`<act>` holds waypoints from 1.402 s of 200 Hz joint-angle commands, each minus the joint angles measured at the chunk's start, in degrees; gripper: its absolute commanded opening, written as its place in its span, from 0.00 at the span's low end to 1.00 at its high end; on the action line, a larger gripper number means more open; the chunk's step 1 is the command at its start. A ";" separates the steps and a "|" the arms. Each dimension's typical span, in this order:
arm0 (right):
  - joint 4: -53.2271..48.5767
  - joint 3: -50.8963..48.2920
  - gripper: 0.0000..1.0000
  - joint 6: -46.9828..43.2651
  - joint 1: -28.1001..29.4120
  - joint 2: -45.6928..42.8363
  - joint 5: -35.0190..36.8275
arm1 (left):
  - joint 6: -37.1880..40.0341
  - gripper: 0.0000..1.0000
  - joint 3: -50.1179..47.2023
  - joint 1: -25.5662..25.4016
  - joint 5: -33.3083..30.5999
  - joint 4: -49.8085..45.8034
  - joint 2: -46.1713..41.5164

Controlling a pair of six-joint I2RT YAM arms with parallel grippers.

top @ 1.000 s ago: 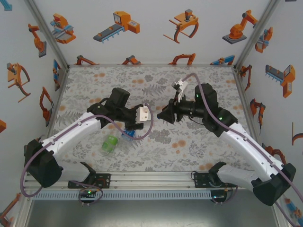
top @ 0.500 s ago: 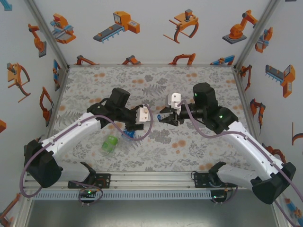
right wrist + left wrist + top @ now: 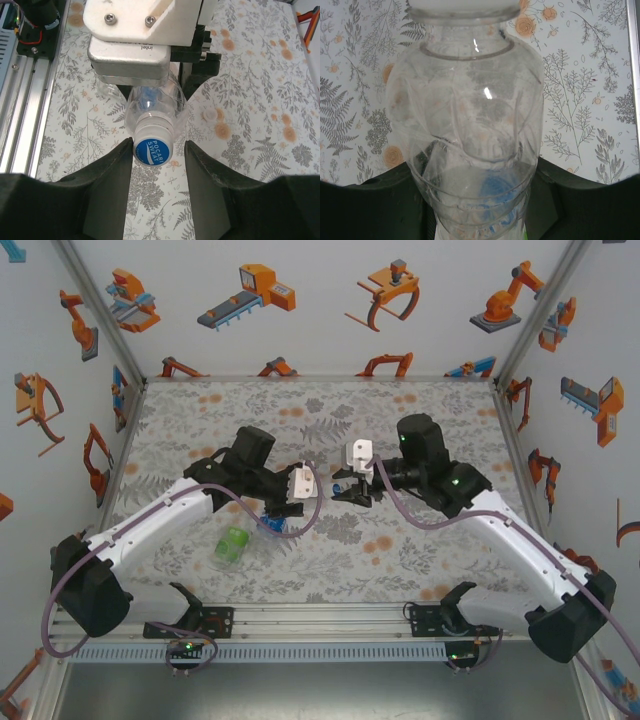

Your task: Screw on the bottle caps

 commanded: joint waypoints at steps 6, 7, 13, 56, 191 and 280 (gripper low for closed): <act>1.85 -1.01 0.41 -1.60 0.39 -0.12 -1.62 | 1.39 0.00 1.41 -0.41 2.07 -1.05 -1.11; 1.86 -1.06 0.41 -1.60 0.40 -0.12 -1.62 | 1.39 0.00 1.44 -0.39 2.07 -1.06 -1.08; 1.89 -1.18 0.41 -1.60 0.40 -0.17 -1.53 | 1.37 0.00 1.45 -0.42 2.02 -1.02 -1.05; 1.61 -1.51 0.40 -1.51 0.40 -0.43 -1.07 | 1.32 0.00 1.44 -0.46 2.34 -1.06 -1.15; 9.94 -5.01 0.00 58.78 0.67 -0.16 18.50 | 1.03 0.00 1.47 -0.67 1.63 -0.59 -1.33; 8.01 -5.52 0.00 110.63 0.58 3.09 27.03 | 0.41 0.00 1.18 -0.63 1.28 0.47 -1.16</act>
